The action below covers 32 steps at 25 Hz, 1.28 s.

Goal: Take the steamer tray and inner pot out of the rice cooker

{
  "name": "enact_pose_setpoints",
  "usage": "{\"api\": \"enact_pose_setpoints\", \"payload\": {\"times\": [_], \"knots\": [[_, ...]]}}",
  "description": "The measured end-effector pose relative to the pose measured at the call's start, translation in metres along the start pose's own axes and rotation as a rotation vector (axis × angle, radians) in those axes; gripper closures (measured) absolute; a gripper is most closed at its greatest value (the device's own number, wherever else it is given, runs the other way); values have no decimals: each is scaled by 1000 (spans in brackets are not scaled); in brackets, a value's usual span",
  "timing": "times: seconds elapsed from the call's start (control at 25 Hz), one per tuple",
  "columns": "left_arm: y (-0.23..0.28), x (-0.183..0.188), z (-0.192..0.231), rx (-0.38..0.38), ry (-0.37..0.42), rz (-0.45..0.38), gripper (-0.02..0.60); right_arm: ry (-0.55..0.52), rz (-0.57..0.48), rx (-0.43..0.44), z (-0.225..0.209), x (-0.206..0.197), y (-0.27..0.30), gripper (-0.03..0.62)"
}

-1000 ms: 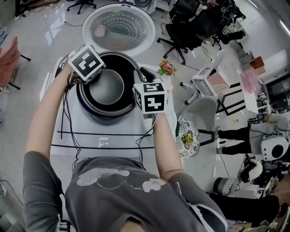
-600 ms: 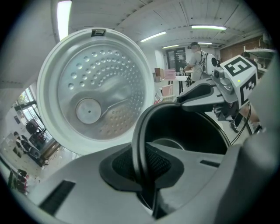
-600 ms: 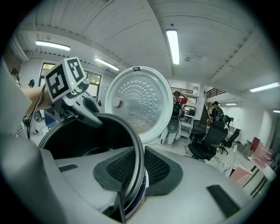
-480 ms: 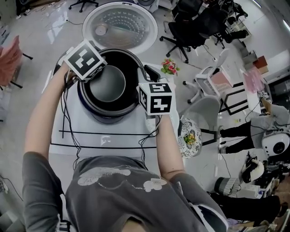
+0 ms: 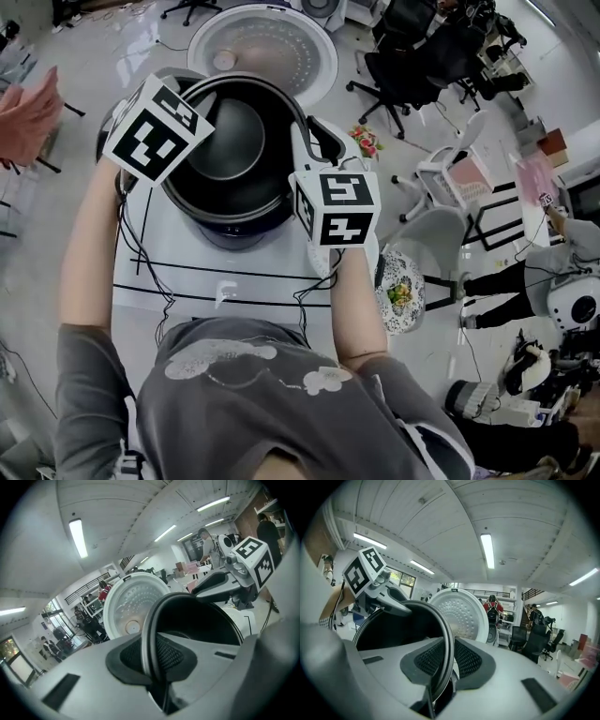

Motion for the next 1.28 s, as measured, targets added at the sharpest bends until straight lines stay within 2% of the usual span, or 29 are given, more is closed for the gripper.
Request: {"api": "enact_pose_setpoints", "payload": {"times": [0.2, 0.48, 0.72, 0.84, 1.04, 1.28], "knots": [[-23, -3, 8, 95, -70, -34, 534, -35, -90, 76, 8, 20, 2, 507], [-142, -54, -9, 257, -139, 22, 534, -67, -196, 261, 95, 57, -44, 507], [-224, -104, -23, 417, -282, 70, 531, -113, -214, 481, 171, 67, -66, 507], [-251, -133, -35, 478, -348, 103, 531, -114, -218, 555, 204, 68, -72, 507], [-271, -184, -37, 470, -456, 126, 529, -179, -155, 618, 255, 57, -72, 507], [-250, -253, -55, 406, -574, 151, 529, -284, -21, 636, 299, 5, -57, 505]]}}
Point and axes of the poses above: the fingertips, and each gripper's own axes: y forward along the fingers, z to its left, x out of its top, the point moved 4 cm from there along -y, backward along the fingers, and after that the axes turned 7 degrees about -x, right-handed, at the moved point
